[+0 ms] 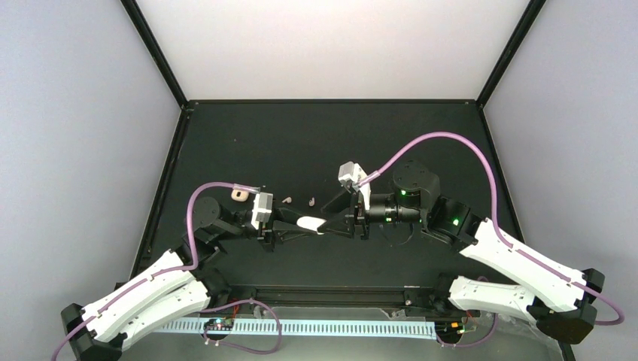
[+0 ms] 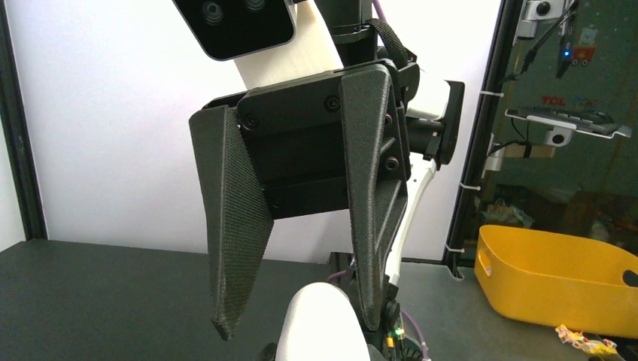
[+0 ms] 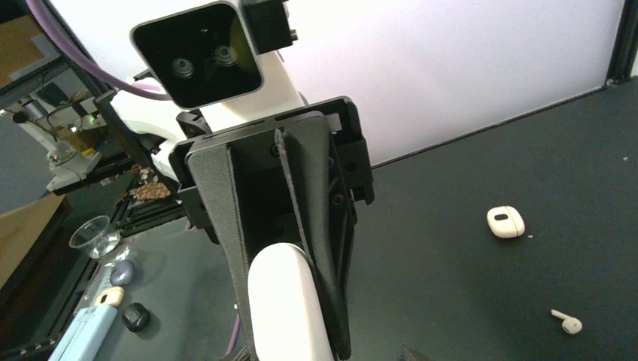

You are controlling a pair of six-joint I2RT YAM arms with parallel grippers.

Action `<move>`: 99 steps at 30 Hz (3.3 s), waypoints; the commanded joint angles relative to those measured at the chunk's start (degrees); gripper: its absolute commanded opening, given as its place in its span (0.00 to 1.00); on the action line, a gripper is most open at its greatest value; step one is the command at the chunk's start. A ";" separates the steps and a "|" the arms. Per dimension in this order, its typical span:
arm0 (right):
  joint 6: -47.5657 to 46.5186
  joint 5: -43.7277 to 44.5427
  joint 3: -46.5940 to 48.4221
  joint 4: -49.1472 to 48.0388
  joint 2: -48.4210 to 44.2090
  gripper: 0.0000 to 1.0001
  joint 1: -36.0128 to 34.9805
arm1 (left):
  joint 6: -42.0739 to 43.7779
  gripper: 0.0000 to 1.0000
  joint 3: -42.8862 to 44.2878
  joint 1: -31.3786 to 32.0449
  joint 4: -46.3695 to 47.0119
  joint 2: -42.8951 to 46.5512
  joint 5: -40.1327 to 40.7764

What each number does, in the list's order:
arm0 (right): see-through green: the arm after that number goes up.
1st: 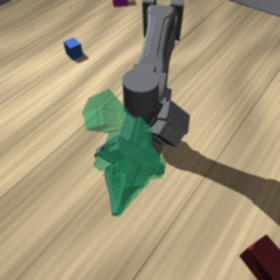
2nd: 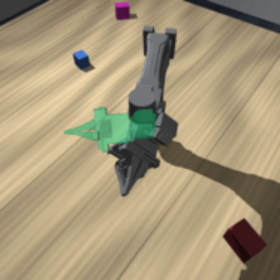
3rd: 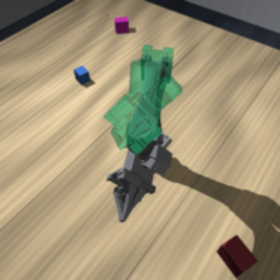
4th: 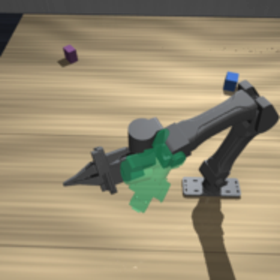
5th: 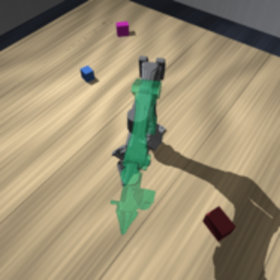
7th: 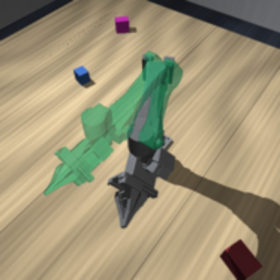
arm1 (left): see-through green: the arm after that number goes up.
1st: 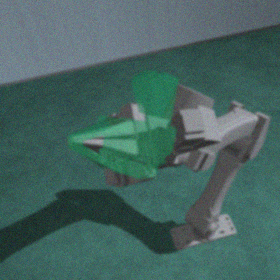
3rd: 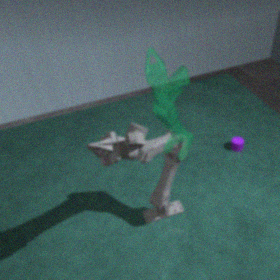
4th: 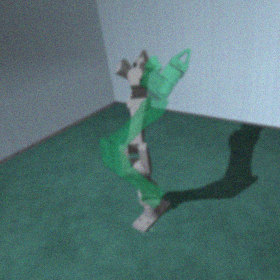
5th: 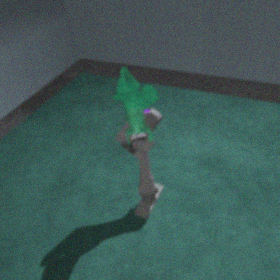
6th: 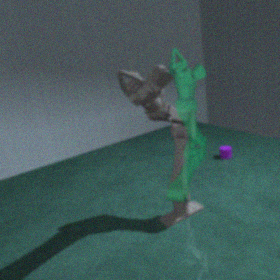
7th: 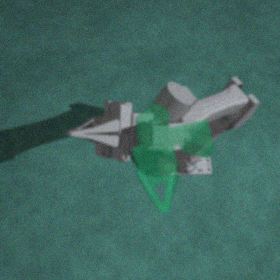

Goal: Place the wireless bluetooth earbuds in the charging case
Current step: Open the charging case.

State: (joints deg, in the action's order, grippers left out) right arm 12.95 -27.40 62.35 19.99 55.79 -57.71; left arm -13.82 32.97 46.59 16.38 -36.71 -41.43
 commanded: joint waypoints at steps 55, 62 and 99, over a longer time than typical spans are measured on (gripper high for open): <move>2.08 -1.50 -3.30 -8.46 -3.67 0.15 0.15 | -10.99 0.27 -0.45 0.08 10.65 -1.56 -1.10; 2.24 -1.47 -3.18 -8.47 -3.75 0.27 0.15 | -10.87 0.15 -0.39 0.08 10.85 -2.00 -1.70; -4.43 3.06 4.08 6.89 1.58 0.52 0.14 | -8.04 0.02 1.45 0.08 6.77 -1.54 -3.84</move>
State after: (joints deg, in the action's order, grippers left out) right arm 9.67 -26.09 65.47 24.62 56.64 -57.89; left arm -22.55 32.53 46.59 21.39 -39.38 -43.11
